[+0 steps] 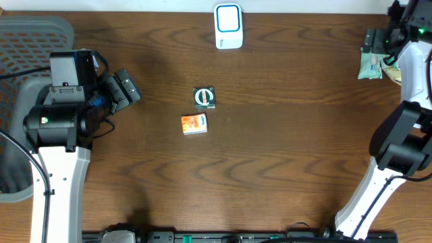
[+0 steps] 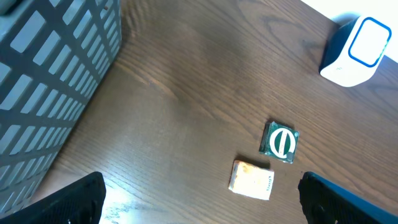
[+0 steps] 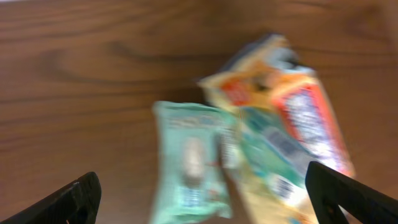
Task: Scan the item barcode
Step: 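Carry the green pack to the far right and drop it, then reach the right gripper to the orange box near the green tin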
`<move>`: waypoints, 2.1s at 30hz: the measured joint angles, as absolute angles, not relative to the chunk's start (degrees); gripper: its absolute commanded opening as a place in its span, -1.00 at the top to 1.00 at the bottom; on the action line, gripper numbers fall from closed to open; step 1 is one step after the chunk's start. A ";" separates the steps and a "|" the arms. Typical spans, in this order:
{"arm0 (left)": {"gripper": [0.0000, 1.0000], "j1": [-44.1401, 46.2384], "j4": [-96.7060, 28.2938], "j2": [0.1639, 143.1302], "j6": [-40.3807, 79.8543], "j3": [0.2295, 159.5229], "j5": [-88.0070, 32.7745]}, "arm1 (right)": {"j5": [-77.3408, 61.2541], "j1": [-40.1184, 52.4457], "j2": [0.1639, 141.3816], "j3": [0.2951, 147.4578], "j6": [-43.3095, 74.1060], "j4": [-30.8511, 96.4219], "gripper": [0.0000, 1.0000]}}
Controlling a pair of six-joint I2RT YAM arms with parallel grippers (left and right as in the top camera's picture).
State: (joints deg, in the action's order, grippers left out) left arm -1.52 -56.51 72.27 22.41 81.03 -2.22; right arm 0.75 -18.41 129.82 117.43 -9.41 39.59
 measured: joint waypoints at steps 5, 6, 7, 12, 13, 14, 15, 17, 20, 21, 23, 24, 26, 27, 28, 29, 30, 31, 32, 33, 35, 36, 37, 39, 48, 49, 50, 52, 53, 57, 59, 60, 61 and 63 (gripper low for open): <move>-0.96 -1.52 -56.53 72.27 22.41 81.03 -2.22 | -15.31 -16.23 129.82 117.43 -8.60 40.05 -0.72; -0.95 -1.52 -56.53 72.27 22.41 81.03 -2.22 | -18.48 -15.55 129.82 117.43 -8.23 40.25 -0.72; -0.96 -1.52 -56.51 72.27 22.41 81.03 -2.22 | -22.46 -14.50 129.82 117.43 -7.90 40.49 -0.72; -0.96 -1.52 -56.53 72.27 22.41 81.03 -2.22 | -34.83 -8.58 129.84 117.43 -2.59 43.92 -0.99; -0.96 -1.52 -56.53 72.27 22.41 81.03 -2.22 | -36.16 -7.18 129.82 117.43 -1.58 44.86 -0.99; -0.96 -1.52 -56.53 72.27 22.41 81.03 -2.22 | -37.23 -5.69 129.82 117.43 -0.84 46.24 -0.99; -0.96 -1.52 -56.53 72.27 22.41 81.03 -2.22 | -37.95 -4.40 129.82 117.45 -0.45 47.42 -0.99; -0.96 -1.52 -56.53 72.27 22.41 81.03 -2.22 | -39.24 -1.04 129.82 117.43 -0.25 49.78 -0.99; -0.96 -1.52 -56.51 72.27 22.41 81.03 -2.22 | -38.72 4.69 129.82 117.12 -0.43 50.83 -0.98; -0.96 -1.52 -56.53 72.27 22.41 81.03 -2.22 | -38.22 5.98 129.82 116.88 -0.43 50.76 -0.99; -0.96 -1.52 -56.51 72.27 22.41 81.03 -2.22 | -35.92 9.98 129.82 115.66 -0.45 50.94 -0.98; -0.96 -1.52 -56.53 72.27 22.41 81.03 -2.22 | -35.09 12.03 129.82 115.02 -0.45 51.44 -0.99; -0.96 -1.52 -56.53 72.27 22.41 81.03 -2.22 | -33.82 15.81 129.82 114.28 -0.51 53.87 -0.99; -0.96 -1.52 -56.53 72.27 22.41 81.03 -2.22 | -33.50 17.47 129.82 114.17 -0.49 54.94 -0.98; -0.96 -1.52 -56.53 72.27 22.41 81.03 -2.22 | -33.21 19.35 129.82 114.15 -0.49 56.21 -0.99; -0.95 -1.52 -56.51 72.27 22.41 81.03 -2.22 | -33.04 20.78 129.82 114.13 -0.51 57.25 -0.98; -0.96 -1.52 -56.53 72.27 22.41 81.03 -2.22 | -32.84 22.26 129.82 114.13 -0.54 58.57 -0.97; -0.96 -1.52 -56.53 72.27 22.41 81.03 -2.22 | -32.67 23.70 129.82 114.13 -0.58 60.05 -0.93; -0.96 -1.52 -56.53 72.27 22.41 81.03 -2.22 | -32.51 24.88 129.82 114.13 -0.62 61.25 -0.82; -0.95 -1.52 -56.53 72.27 22.41 81.03 -2.22 | -32.36 26.76 129.82 114.02 -0.69 62.59 -0.76; -0.96 -1.52 -56.53 72.27 22.41 81.03 -2.22 | -31.99 28.58 129.82 113.97 -0.67 63.40 -0.53; -0.96 -1.52 -56.53 72.27 22.41 81.03 -2.22 | -31.62 29.71 129.82 113.91 -0.38 63.53 -0.35; -0.96 -1.52 -56.53 72.27 22.41 81.03 -2.22 | -31.14 30.76 129.82 113.86 0.27 63.48 -0.26; -0.95 -1.52 -56.53 72.27 22.41 81.03 -2.22 | -30.11 32.36 129.82 113.82 2.52 63.59 -0.27; -0.96 -1.52 -56.51 72.27 22.41 81.03 -2.22 | -26.70 38.70 129.82 113.80 11.92 63.46 0.12; -0.96 -1.52 -56.53 72.27 22.41 81.03 -2.22 | -26.35 39.57 129.82 113.80 12.71 63.44 0.12; -0.96 -1.52 -56.51 72.27 22.41 81.03 -2.22 | -25.30 40.34 129.82 113.80 14.59 63.35 0.11; -0.95 -1.52 -56.53 72.27 22.41 81.03 -2.22 | -23.51 41.63 129.82 113.80 18.24 62.83 0.11; -0.96 -1.52 -56.51 72.27 22.41 81.03 -2.22 | -22.87 42.24 129.86 113.80 19.97 62.48 0.13; -0.96 -1.52 -56.53 72.27 22.41 81.03 -2.22 | -20.51 43.48 129.93 113.80 24.97 61.87 0.21; -0.96 -1.52 -56.51 72.27 22.41 81.03 -2.22 | -18.65 43.55 129.95 113.78 26.72 61.91 0.30; -0.96 -1.52 -56.53 72.27 22.41 81.03 -2.22 | -17.56 43.53 129.95 113.58 27.81 61.80 0.34; -0.96 -1.52 -56.53 72.27 22.41 81.03 -2.22 | -16.25 43.46 129.95 113.01 29.06 61.25 0.34; -0.95 -1.52 -56.53 72.27 22.41 81.03 -2.22 | -14.92 43.38 129.95 111.44 31.29 59.27 0.34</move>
